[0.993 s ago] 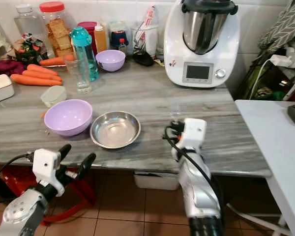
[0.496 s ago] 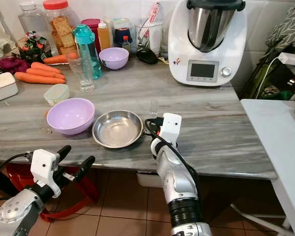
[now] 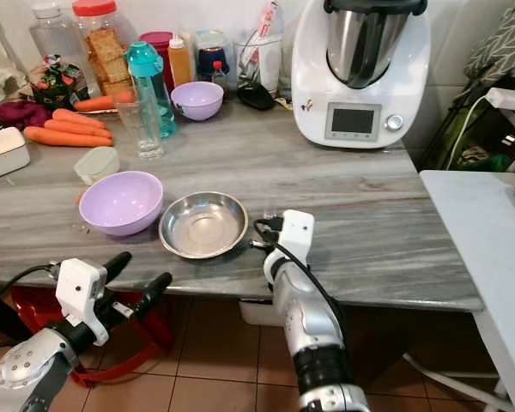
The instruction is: Setting the table
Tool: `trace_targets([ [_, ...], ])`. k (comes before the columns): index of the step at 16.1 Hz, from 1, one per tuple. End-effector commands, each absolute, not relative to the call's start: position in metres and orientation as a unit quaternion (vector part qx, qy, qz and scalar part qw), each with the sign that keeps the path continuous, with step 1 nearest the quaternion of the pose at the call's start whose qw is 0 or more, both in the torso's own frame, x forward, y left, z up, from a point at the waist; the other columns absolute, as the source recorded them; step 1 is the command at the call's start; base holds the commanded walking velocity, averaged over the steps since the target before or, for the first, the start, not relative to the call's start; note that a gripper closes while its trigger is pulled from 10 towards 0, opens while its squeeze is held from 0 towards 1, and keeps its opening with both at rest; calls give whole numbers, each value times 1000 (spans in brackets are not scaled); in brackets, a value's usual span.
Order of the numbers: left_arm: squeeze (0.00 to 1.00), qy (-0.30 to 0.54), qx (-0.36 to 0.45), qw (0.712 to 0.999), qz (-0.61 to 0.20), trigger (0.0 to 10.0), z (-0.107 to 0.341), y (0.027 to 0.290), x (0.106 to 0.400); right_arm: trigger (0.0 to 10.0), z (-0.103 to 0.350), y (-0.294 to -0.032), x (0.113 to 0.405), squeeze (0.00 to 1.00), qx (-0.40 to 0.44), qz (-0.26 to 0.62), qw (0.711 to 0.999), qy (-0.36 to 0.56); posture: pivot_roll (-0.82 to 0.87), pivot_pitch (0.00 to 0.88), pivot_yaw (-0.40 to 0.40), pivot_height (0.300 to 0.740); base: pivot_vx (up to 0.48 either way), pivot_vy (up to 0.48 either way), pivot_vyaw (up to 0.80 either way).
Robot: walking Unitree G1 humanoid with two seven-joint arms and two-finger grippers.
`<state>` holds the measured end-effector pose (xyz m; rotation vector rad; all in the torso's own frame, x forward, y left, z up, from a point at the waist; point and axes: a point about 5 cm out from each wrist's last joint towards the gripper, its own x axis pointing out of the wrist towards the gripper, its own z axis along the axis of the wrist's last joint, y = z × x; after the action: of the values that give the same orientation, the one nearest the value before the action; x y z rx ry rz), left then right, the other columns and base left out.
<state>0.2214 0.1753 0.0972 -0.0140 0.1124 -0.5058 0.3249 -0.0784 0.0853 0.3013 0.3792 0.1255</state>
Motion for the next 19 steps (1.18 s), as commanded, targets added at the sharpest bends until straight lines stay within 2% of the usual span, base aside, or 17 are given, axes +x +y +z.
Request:
trace_targets([
  [1, 0, 57, -5, 963, -264, 10000, 100, 173, 219, 10000, 86, -69, 327, 0, 141, 74, 968, 192, 107, 43, 30, 740, 0, 0, 0],
  [9, 0, 74, -8, 951, -300, 10000, 91, 166, 209, 10000, 84, -62, 336, 0, 133, 86, 966, 204, 106, 35, 17, 740, 0, 0, 0],
  [15, 0, 68, -11, 950, -306, 10000, 93, 162, 211, 10000, 87, -67, 344, 0, 134, 80, 969, 192, 105, 27, 16, 740, 0, 0, 0],
  [16, 0, 66, -13, 949, -309, 10000, 93, 160, 211, 10000, 88, -68, 345, 827, 137, 79, 969, 189, 106, 26, 13, 740, 0, 0, 0],
  [17, 0, 64, -14, 948, -312, 10000, 94, 159, 211, 10000, 88, -68, 346, 1000, 139, 79, 969, 189, 106, 26, 13, 740, 0, 0, 0],
  [19, 0, 60, -15, 947, -315, 10000, 96, 157, 212, 10000, 87, -68, 346, 1000, 141, 81, 969, 187, 103, 24, 11, 740, 0, 0, 0],
])
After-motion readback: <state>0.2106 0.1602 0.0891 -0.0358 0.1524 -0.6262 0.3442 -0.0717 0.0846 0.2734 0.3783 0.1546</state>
